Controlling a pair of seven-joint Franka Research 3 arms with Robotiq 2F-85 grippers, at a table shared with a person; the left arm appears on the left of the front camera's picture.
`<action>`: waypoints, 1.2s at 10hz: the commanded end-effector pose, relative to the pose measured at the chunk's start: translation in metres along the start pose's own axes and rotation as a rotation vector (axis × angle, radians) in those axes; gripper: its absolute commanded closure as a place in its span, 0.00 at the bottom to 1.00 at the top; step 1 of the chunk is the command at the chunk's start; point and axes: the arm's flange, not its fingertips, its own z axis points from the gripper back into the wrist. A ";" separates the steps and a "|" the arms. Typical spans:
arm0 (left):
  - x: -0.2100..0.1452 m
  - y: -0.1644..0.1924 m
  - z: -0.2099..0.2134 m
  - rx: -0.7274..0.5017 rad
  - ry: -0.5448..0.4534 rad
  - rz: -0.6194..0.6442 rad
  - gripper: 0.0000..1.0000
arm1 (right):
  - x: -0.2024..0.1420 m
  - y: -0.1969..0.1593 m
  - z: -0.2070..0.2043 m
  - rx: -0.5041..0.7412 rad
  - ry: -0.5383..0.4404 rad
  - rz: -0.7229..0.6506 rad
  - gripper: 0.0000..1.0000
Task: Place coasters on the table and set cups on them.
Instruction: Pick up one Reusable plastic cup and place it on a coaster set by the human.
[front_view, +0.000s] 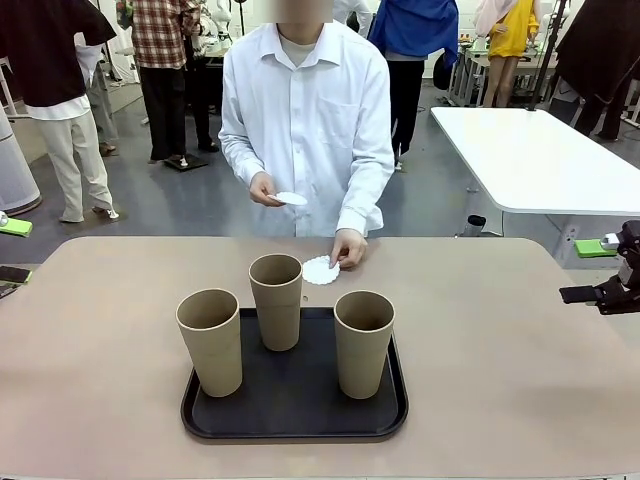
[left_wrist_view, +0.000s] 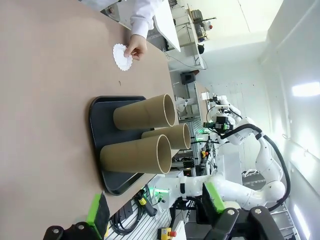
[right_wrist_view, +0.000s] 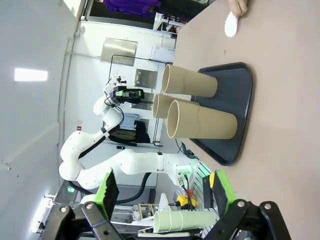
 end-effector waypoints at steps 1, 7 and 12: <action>0.002 0.001 0.000 -0.018 -0.012 -0.009 0.00 | 0.001 0.001 -0.001 0.014 -0.005 -0.004 0.00; 0.002 0.001 0.000 -0.018 -0.012 -0.009 0.00 | 0.001 0.001 -0.001 0.014 -0.005 -0.004 0.00; 0.002 0.001 0.000 -0.018 -0.012 -0.009 0.00 | 0.029 0.024 0.006 -0.102 0.299 0.387 0.00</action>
